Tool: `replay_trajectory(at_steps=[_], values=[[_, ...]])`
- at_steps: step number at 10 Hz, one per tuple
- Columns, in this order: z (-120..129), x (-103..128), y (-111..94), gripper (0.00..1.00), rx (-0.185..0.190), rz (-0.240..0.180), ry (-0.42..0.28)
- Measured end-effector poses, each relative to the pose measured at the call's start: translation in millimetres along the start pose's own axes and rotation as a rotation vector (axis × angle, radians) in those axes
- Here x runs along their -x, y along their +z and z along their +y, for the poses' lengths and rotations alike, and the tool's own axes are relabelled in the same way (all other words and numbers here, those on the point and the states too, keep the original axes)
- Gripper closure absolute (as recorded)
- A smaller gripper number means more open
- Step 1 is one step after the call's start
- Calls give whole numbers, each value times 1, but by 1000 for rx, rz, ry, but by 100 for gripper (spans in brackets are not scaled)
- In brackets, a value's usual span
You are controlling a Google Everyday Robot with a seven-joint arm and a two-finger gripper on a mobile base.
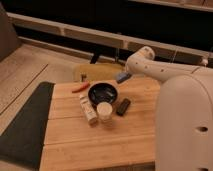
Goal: Place the white sponge in the ceramic cup
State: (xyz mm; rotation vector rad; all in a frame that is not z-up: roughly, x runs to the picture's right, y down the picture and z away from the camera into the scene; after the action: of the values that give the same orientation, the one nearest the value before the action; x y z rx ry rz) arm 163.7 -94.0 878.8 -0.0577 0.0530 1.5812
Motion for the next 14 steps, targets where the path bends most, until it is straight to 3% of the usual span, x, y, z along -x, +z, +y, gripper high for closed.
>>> replay_trajectory(at_steps=[3,4,6,11,12,14], values=[[18,-20,-32,100,27,-14,-84],[36,-35,-43,100,56,-4,-135],[48,-56,-47,100,79,24,-173],[50,-59,-47,100,84,30,-177],[52,-59,-45,100,92,34,-181],[81,-52,-48,100,140,25,-244]])
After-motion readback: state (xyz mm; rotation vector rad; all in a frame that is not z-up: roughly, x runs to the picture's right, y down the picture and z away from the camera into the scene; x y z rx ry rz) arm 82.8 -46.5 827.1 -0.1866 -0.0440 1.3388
